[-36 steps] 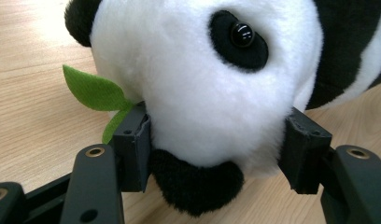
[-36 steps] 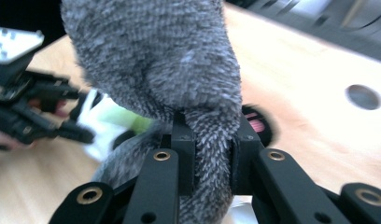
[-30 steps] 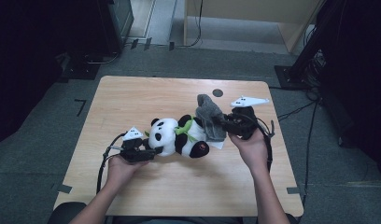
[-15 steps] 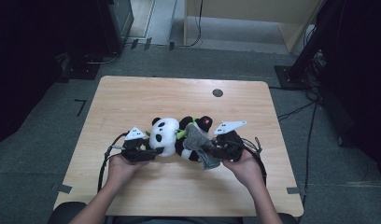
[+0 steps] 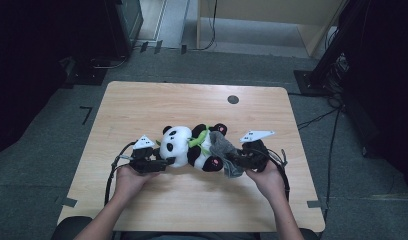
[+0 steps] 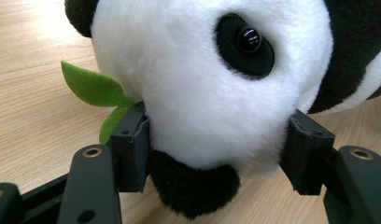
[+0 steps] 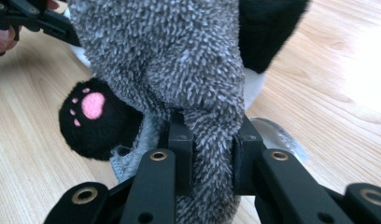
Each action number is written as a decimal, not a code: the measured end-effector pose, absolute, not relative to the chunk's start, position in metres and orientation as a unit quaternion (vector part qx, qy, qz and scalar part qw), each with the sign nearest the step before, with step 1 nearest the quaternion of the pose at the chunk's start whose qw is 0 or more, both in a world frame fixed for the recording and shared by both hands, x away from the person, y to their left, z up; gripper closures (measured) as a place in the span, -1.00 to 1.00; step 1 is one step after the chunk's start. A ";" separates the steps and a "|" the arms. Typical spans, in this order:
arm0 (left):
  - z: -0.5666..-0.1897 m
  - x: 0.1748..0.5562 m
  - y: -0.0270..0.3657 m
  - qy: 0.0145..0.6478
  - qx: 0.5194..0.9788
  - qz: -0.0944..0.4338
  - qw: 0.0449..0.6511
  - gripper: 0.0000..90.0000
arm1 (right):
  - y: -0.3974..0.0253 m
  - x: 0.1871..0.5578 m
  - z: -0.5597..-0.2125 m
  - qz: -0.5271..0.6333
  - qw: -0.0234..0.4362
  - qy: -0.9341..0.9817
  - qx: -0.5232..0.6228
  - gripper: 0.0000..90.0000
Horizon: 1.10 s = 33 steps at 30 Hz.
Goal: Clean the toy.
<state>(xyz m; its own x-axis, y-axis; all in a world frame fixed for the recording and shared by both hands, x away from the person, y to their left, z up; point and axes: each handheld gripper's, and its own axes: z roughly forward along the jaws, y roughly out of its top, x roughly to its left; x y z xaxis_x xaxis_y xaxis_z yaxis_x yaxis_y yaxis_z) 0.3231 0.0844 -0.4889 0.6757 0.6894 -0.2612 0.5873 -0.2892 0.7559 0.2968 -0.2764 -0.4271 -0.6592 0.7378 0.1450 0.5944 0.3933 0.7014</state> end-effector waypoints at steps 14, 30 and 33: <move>-0.488 0.327 0.085 0.417 0.790 0.039 0.448 -0.20 | -0.260 0.274 -0.375 0.455 0.090 0.807 0.365 0.67; -0.488 0.328 0.085 0.415 0.793 0.033 0.444 -0.19 | -0.255 0.286 -0.407 0.418 0.074 0.817 0.389 0.68; -0.488 0.327 0.085 0.415 0.793 0.034 0.445 -0.19 | -0.258 0.287 -0.409 0.422 0.072 0.813 0.395 0.68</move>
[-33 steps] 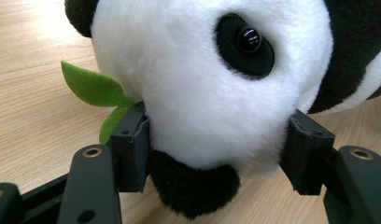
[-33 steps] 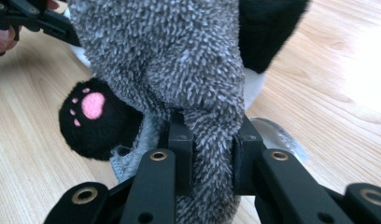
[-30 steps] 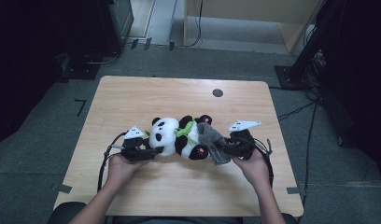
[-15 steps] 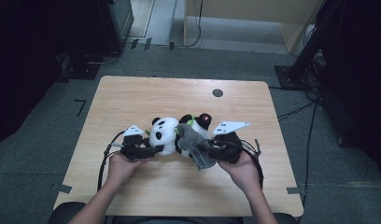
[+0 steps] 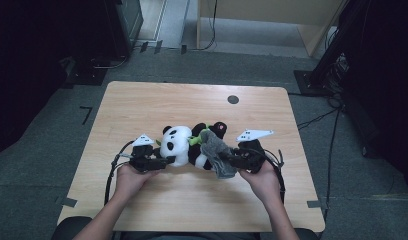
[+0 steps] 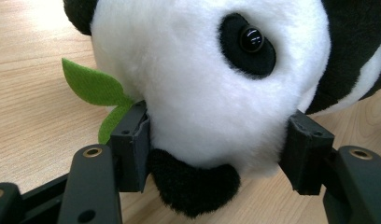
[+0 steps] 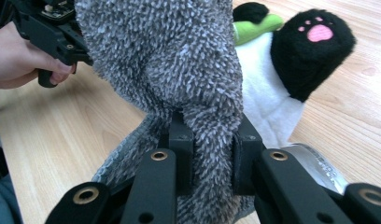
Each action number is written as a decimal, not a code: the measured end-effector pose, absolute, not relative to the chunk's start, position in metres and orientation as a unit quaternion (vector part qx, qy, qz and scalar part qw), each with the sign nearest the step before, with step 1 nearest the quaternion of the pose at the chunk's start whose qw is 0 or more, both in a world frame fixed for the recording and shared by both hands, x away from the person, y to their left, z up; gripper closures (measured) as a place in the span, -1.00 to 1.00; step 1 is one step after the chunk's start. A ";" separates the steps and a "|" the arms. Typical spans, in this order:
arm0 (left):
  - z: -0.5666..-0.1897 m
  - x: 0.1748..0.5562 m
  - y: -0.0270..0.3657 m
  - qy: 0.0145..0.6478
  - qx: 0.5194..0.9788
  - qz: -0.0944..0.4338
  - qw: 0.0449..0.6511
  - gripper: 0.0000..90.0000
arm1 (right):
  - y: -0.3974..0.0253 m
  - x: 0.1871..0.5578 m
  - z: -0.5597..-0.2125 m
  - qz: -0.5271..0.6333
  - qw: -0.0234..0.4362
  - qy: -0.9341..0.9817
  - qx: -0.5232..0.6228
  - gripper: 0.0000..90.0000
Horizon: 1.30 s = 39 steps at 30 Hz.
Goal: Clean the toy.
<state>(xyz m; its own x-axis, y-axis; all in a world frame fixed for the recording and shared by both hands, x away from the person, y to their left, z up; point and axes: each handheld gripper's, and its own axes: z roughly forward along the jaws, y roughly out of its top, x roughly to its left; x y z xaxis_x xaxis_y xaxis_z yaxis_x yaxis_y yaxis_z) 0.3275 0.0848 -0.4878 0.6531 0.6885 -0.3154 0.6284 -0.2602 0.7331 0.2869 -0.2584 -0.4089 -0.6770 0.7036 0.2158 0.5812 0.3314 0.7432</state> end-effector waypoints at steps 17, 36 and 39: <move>-0.488 0.327 0.086 0.413 0.794 0.033 0.446 -0.20 | -0.284 0.287 -0.431 0.409 0.064 0.787 0.456 0.70; -0.484 0.327 0.084 0.416 0.792 0.037 0.444 -0.19 | -0.202 0.281 -0.375 0.468 0.068 0.795 0.380 0.70; -0.484 0.327 0.084 0.417 0.792 0.037 0.445 -0.19 | -0.177 0.290 -0.378 0.465 0.065 0.800 0.374 0.70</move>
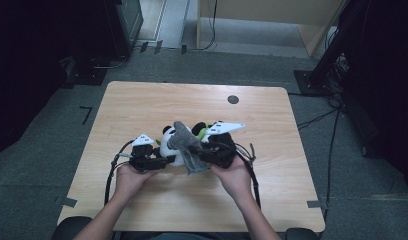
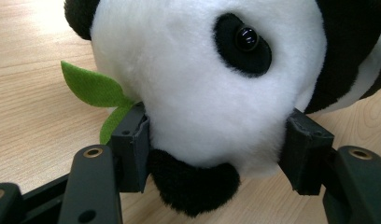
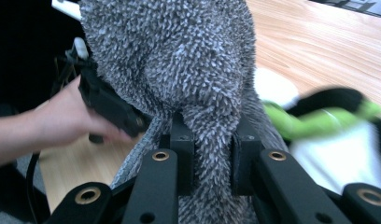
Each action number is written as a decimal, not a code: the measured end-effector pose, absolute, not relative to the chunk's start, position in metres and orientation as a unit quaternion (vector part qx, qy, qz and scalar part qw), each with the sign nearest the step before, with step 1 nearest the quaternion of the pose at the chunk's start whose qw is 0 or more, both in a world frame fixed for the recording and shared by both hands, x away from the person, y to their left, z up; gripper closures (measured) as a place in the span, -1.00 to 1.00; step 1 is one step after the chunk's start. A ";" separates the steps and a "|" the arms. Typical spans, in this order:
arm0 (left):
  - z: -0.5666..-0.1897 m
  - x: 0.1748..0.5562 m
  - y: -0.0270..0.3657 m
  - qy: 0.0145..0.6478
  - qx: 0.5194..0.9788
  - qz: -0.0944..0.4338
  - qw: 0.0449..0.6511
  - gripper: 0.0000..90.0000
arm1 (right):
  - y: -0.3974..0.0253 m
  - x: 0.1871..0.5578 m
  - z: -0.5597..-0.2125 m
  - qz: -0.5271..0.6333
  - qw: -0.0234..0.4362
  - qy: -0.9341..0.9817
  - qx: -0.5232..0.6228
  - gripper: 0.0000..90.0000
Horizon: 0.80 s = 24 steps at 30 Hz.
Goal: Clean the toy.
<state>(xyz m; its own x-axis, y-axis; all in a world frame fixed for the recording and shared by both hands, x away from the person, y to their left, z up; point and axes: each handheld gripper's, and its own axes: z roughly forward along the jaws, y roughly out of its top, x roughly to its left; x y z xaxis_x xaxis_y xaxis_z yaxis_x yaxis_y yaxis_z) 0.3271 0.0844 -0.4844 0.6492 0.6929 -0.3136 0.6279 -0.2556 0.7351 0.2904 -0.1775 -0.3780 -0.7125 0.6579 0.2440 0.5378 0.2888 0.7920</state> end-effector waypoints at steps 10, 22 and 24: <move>-0.484 0.327 0.084 0.419 0.791 0.039 0.443 -0.19 | -0.118 0.309 -0.421 0.411 0.089 0.817 0.395 0.69; -0.485 0.327 0.084 0.421 0.793 0.035 0.439 -0.17 | -0.129 0.292 -0.440 0.383 0.126 0.835 0.374 0.71; -0.485 0.327 0.084 0.421 0.793 0.035 0.439 -0.17 | -0.133 0.290 -0.444 0.383 0.126 0.836 0.373 0.72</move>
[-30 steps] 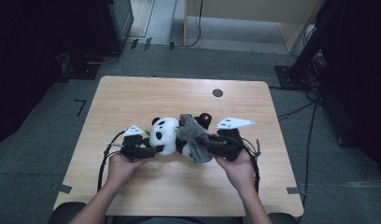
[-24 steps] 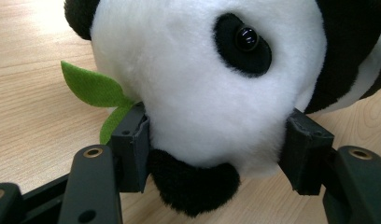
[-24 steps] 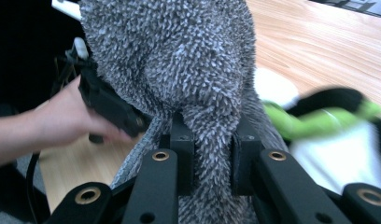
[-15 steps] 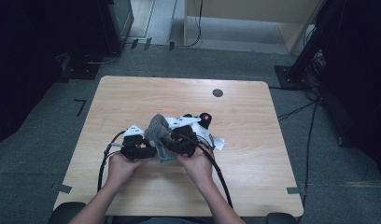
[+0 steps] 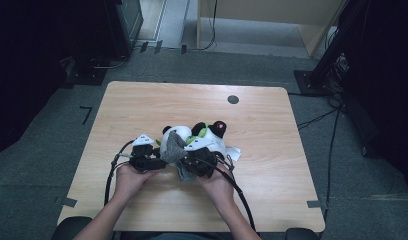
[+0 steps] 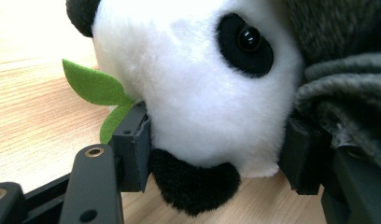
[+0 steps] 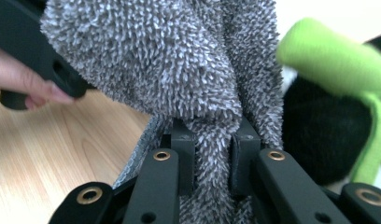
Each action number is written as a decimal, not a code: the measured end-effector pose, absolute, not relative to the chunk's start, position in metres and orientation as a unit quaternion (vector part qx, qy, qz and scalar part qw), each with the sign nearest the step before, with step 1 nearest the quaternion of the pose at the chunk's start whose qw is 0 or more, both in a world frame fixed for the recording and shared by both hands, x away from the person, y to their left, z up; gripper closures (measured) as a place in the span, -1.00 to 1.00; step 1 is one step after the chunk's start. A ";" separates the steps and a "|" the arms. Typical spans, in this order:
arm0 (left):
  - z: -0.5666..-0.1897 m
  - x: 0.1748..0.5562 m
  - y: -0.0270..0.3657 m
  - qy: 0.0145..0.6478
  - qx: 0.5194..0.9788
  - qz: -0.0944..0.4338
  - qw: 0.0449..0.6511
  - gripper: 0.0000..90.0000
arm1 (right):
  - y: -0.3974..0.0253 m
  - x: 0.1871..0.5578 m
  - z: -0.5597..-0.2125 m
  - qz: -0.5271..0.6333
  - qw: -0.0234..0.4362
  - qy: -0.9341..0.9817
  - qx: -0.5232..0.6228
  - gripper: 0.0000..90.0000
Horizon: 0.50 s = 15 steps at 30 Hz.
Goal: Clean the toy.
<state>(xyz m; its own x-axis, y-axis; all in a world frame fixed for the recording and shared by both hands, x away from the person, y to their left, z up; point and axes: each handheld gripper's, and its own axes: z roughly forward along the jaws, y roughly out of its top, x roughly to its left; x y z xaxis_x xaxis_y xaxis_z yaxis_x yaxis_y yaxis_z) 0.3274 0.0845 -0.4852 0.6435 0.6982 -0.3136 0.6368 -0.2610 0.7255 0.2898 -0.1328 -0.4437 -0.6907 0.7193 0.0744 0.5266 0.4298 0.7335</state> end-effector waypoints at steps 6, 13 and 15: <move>-0.485 0.328 0.085 0.421 0.793 0.033 0.440 -0.17 | -0.140 0.286 -0.449 0.370 0.121 0.846 0.366 0.72; -0.485 0.326 0.081 0.415 0.799 0.044 0.432 -0.17 | -0.153 0.279 -0.456 0.344 0.123 0.859 0.360 0.72; -0.485 0.325 0.080 0.414 0.800 0.049 0.431 -0.17 | -0.156 0.277 -0.458 0.335 0.122 0.862 0.360 0.72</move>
